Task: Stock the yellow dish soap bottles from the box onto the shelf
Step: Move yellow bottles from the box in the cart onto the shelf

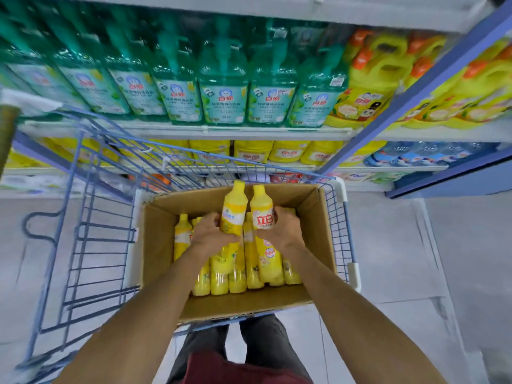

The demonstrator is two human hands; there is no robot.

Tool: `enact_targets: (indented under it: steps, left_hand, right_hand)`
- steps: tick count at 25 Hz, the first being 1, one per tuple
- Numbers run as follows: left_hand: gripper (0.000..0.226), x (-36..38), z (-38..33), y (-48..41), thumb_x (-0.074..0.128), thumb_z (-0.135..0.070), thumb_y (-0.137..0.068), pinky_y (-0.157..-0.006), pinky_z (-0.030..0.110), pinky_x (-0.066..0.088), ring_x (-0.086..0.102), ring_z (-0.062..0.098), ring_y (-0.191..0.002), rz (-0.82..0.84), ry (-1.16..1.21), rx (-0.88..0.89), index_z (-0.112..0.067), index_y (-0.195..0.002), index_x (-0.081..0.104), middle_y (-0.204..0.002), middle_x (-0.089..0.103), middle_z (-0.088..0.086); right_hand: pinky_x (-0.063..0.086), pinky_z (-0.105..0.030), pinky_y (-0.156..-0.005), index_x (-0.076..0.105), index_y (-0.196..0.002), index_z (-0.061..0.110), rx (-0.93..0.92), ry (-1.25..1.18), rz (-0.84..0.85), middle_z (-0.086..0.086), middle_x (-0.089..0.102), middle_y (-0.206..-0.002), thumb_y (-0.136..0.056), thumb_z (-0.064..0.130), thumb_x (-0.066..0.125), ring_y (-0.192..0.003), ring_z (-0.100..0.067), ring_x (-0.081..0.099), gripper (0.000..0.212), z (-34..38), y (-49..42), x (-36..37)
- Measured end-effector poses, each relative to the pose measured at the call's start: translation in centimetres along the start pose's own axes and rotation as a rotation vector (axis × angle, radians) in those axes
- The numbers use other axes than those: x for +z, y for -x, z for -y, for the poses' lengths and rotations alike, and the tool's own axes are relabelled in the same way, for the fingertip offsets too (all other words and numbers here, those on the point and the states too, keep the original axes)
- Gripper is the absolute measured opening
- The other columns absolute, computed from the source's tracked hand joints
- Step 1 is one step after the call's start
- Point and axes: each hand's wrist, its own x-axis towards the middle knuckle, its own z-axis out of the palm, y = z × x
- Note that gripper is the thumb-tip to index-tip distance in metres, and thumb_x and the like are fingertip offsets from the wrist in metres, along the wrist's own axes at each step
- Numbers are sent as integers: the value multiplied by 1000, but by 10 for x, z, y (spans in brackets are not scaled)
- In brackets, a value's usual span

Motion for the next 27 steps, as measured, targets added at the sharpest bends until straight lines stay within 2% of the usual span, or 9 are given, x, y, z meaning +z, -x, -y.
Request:
enact_targets:
  steps: [3, 7, 10, 11, 13, 16, 21, 24, 27]
  left_hand:
    - [62, -30, -36, 10, 97, -13, -55, -87, 38, 56, 69, 22, -98, -19, 81, 82, -11, -108, 66, -109, 73, 8]
    - [54, -80, -96, 26, 94, -7, -62, -79, 34, 54, 66, 22, -90, -115, 130, 248, -7, -104, 61, -96, 68, 4]
    - [53, -118, -144, 44, 93, -11, -66, -69, 26, 47, 60, 7, -80, -159, 131, 387, -10, -106, 58, -90, 61, -6]
    - [54, -130, -161, 50, 94, -14, -65, -65, 24, 46, 58, 3, -79, -183, 127, 431, -11, -106, 58, -90, 60, -8]
    - [57, -152, -193, 64, 95, -14, -63, -62, 19, 44, 59, 4, -80, -245, 146, 516, -8, -107, 59, -91, 61, -7]
    - [61, -183, -237, 83, 96, -17, -58, -65, 20, 48, 62, 8, -82, -344, 155, 615, -8, -107, 60, -98, 66, 0]
    - [66, -229, -307, 108, 98, -25, -54, -81, 38, 60, 69, 18, -92, -440, 162, 745, -15, -107, 61, -102, 71, 1]
    - [65, -249, -348, 125, 97, -20, -58, -81, 35, 58, 69, 19, -93, -481, 170, 801, -12, -111, 61, -103, 71, 4]
    - [64, -267, -380, 136, 96, -15, -59, -80, 34, 58, 70, 21, -93, -515, 180, 834, -8, -113, 62, -104, 71, 6]
  right_hand:
    - [58, -35, -77, 65, -101, 15, -95, -55, -45, 0, 71, -98, -66, 29, 91, -88, -15, 67, 46, 44, 7, -23]
    - [56, -36, -76, 66, -104, 12, -312, -80, -169, -5, 71, -100, -65, 30, 92, -89, -20, 66, 50, 114, 9, -63]
    - [47, -13, -66, 66, -104, 12, -445, -139, -226, 8, 65, -90, -69, 29, 92, -77, 3, 58, 47, 164, 17, -93]
    - [43, -9, -62, 66, -104, 12, -485, -164, -243, 10, 64, -88, -69, 27, 92, -74, 6, 57, 46, 180, 19, -104]
    - [46, -14, -64, 68, -103, 13, -544, -201, -298, 6, 66, -90, -67, 26, 92, -74, 2, 59, 46, 211, 24, -124]
    - [54, -25, -73, 69, -106, 17, -639, -237, -378, 2, 70, -97, -64, 30, 92, -83, -9, 65, 50, 255, 28, -156]
    - [59, -31, -80, 67, -111, 25, -805, -295, -426, 1, 72, -106, -63, 38, 92, -90, -9, 68, 55, 315, 26, -215]
    - [60, -35, -83, 67, -113, 25, -872, -315, -451, 2, 73, -107, -62, 41, 92, -92, -10, 69, 59, 350, 22, -249]
    - [60, -29, -81, 65, -109, 28, -917, -347, -463, 4, 72, -106, -62, 37, 94, -89, -7, 69, 55, 380, 20, -274]
